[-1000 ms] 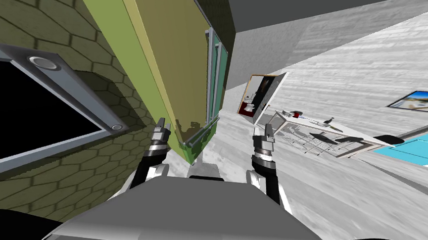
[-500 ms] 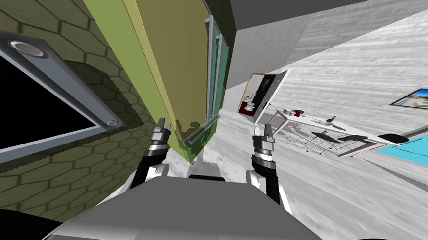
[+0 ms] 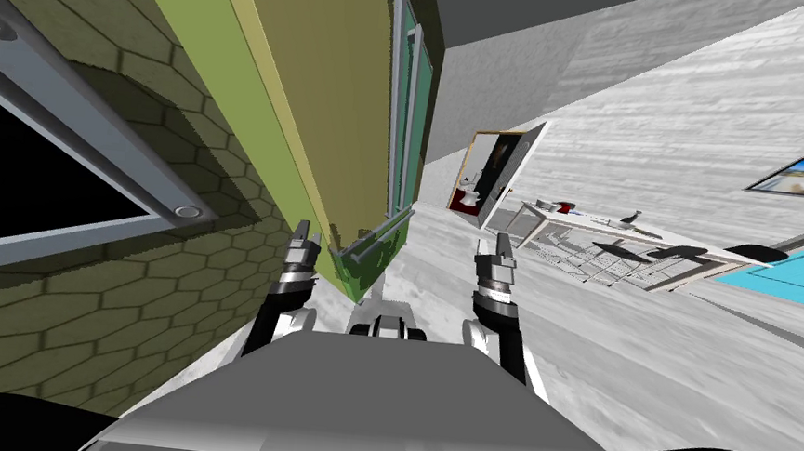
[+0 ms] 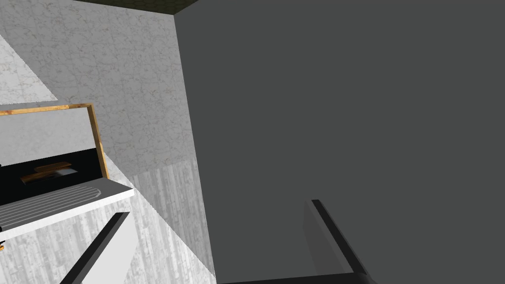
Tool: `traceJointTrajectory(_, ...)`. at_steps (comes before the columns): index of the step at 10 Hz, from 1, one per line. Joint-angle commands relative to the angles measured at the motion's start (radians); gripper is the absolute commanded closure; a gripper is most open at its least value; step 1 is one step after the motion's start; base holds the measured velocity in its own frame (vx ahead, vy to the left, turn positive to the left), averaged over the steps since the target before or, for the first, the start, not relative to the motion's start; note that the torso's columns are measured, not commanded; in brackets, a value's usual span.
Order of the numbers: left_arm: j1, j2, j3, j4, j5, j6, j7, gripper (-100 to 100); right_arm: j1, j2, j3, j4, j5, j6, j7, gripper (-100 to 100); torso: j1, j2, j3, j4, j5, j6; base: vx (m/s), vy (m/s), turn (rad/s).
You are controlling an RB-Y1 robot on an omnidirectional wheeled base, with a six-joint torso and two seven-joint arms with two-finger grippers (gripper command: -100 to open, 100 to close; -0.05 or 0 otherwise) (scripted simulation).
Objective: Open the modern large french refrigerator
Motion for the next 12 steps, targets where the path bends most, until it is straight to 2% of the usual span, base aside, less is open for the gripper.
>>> traceJointTrajectory(1,0.007,0.066,0.004,-0.008,-0.002,0.016,-0.001,-100,0.0,0.0,0.0,0.0,0.0,0.0,0.0,0,0.0,0.009,-0.02,0.01,0.0,0.0,0.045,-0.015,-0.02)
traceJointTrajectory(5,0.024,0.144,0.012,-0.03,-0.009,0.061,-0.005,-100,0.0,0.0,0.0,0.0,0.0,0.0,0.0,0,0.0,0.012,-0.025,0.014,0.0,0.0,0.082,-0.025,-0.032)
traceJointTrajectory(6,0.035,0.173,0.018,-0.046,-0.013,0.091,-0.007,-100,0.0,0.0,0.0,0.0,0.0,0.0,0.0,0,0.0,0.013,-0.025,0.014,0.0,0.0,0.133,-0.047,-0.081)
traceJointTrajectory(12,0.073,0.226,0.038,-0.102,-0.029,0.198,-0.015,-100,0.0,0.0,0.0,0.0,0.0,0.0,0.0,0,0.002,0.014,-0.024,0.014,0.001,0.0,0.142,-0.032,-0.05)
